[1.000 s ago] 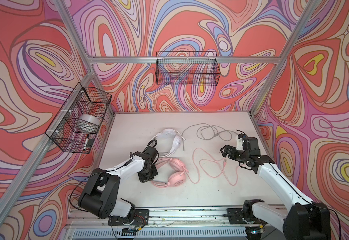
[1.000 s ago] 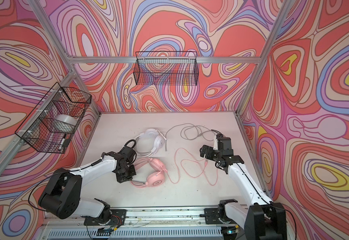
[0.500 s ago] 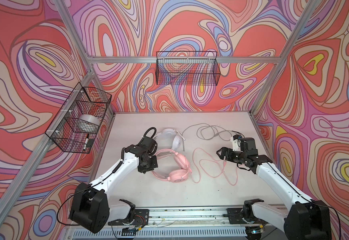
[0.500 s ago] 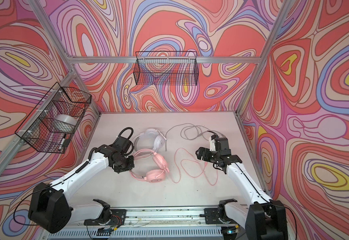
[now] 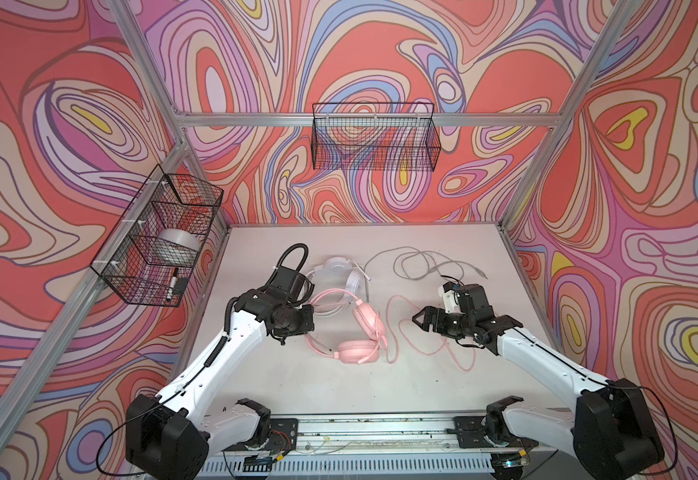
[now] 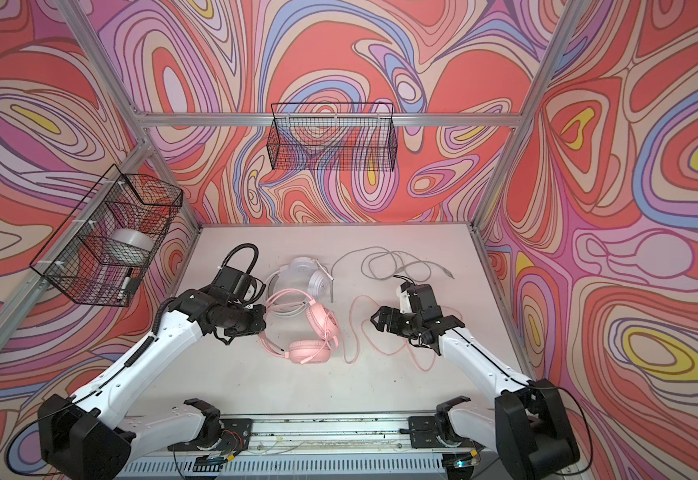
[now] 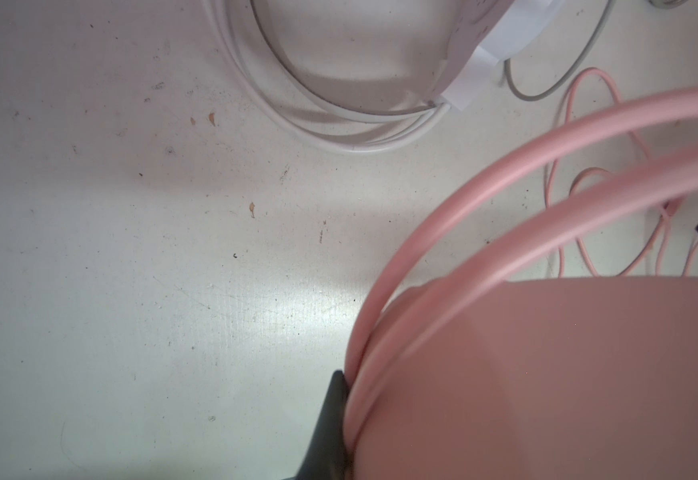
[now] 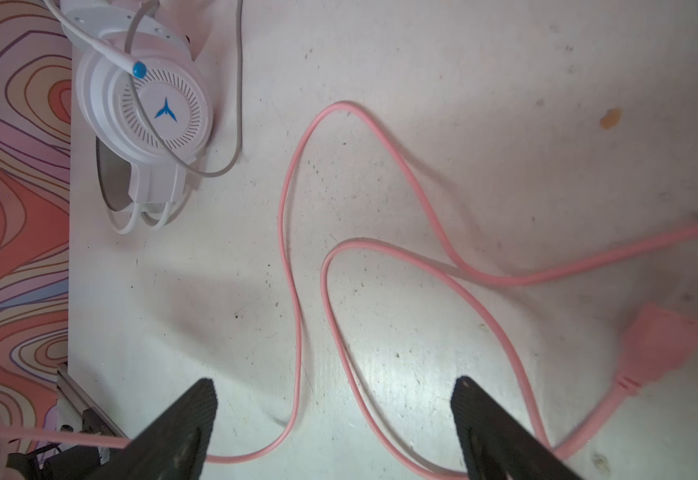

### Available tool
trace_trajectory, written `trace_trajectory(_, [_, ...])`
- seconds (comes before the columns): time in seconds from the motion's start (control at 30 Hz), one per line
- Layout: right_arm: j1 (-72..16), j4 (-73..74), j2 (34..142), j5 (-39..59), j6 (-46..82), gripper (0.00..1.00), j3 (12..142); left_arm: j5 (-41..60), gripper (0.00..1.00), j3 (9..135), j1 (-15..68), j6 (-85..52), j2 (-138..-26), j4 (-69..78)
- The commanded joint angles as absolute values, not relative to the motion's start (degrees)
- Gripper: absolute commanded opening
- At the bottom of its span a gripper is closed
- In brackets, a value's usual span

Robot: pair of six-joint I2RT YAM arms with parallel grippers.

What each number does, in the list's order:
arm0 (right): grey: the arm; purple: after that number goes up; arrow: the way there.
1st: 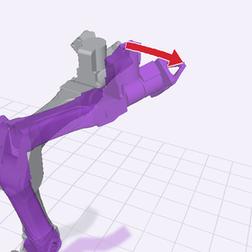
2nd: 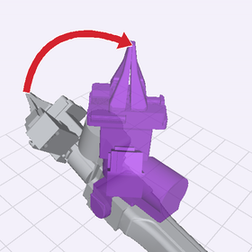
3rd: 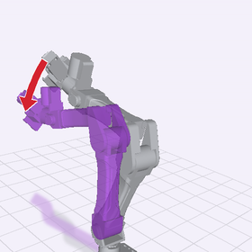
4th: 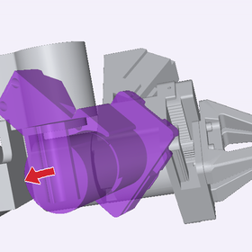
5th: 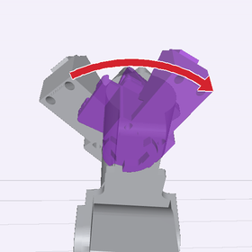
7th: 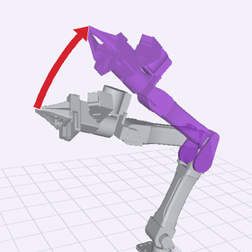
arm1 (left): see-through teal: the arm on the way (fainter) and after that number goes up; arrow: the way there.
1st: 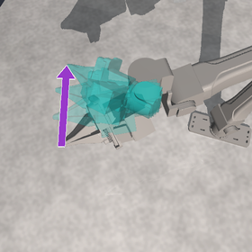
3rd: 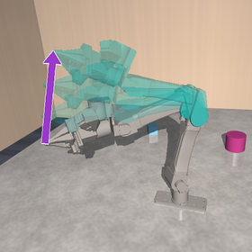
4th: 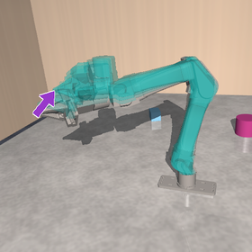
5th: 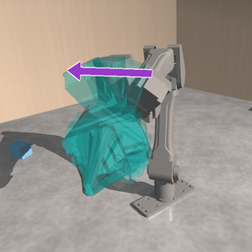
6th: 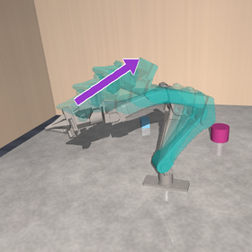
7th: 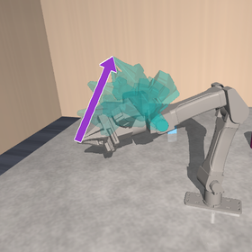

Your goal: Wrap the headphones

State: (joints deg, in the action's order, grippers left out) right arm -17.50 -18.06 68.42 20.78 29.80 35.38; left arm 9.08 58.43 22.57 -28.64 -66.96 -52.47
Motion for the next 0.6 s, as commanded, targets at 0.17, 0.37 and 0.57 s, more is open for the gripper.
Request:
trace_trajectory(0.17, [-21.63, -10.8, 71.79, 20.65, 32.56, 0.9, 33.56, 14.28, 0.0, 62.16, 22.61, -30.84, -64.25, -49.68])
trace_trajectory(0.37, [-22.04, -10.05, 74.61, 20.46, 29.87, 0.9, 35.57, 19.1, 0.0, 66.21, 20.92, -31.99, -65.83, -49.22])
trace_trajectory(0.57, [-22.65, -8.39, 78.42, 23.72, 29.83, 0.86, 39.84, 19.08, 0.0, 67.25, 20.71, -28.22, -66.47, -50.81])
